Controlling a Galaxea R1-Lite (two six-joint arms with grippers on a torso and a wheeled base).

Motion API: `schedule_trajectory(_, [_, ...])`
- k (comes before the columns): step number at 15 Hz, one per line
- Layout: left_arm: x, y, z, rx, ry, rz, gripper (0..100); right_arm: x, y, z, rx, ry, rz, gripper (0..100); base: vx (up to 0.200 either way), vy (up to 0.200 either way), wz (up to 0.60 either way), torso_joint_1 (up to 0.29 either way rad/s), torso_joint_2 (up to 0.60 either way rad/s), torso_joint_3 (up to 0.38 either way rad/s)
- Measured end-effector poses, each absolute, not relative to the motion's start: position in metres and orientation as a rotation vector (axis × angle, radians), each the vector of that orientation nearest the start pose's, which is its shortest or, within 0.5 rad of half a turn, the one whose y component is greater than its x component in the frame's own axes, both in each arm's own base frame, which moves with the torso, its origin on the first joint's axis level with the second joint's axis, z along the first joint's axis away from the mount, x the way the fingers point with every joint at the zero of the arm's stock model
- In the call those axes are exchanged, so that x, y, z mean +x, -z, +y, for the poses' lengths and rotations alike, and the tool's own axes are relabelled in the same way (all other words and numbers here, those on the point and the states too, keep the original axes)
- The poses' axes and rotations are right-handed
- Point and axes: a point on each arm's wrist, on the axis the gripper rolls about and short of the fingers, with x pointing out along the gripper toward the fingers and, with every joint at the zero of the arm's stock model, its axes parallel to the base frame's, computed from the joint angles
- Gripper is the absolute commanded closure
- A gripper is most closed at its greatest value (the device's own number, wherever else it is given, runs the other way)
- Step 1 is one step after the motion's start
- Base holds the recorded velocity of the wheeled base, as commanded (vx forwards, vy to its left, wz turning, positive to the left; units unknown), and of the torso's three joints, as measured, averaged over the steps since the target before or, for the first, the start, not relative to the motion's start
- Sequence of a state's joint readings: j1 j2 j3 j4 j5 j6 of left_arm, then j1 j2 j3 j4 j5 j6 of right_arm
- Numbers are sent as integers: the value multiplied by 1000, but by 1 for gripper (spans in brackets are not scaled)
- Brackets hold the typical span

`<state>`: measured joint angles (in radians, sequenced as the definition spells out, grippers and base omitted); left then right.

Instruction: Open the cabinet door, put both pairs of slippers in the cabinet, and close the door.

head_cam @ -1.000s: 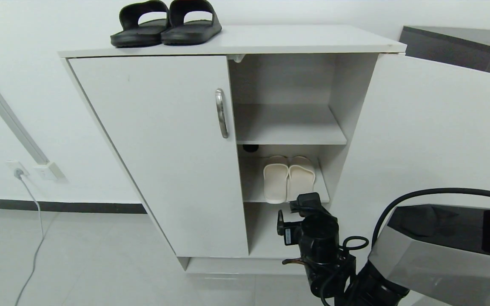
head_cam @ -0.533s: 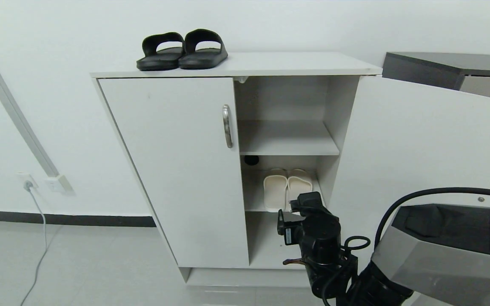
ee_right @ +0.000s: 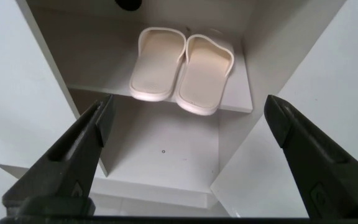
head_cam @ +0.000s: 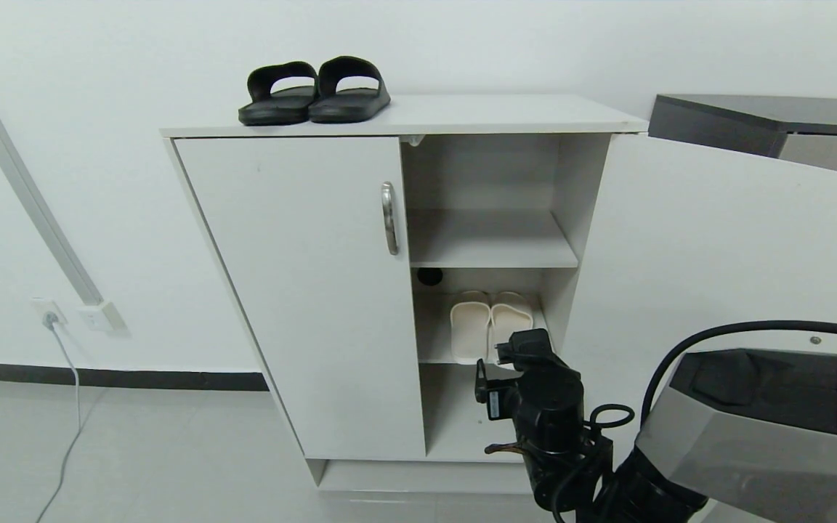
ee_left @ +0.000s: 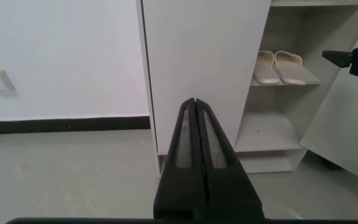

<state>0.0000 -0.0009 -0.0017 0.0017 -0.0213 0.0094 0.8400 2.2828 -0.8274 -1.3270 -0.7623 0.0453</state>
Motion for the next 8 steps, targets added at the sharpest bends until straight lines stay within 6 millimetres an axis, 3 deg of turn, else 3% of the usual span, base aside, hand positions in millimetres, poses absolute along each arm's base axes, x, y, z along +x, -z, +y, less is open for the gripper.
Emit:
schedule_trajectory(4, [-23, -76, 0, 9, 21, -1, 100, 269, -49, 277, -52, -76, 94, 0, 0, 0, 0, 0, 0, 0])
schedule_trajectory(8, [-23, -76, 0, 9, 22, -1, 100, 268, -49, 276, -53, -75, 95, 0, 0, 200, 0, 7, 4, 4])
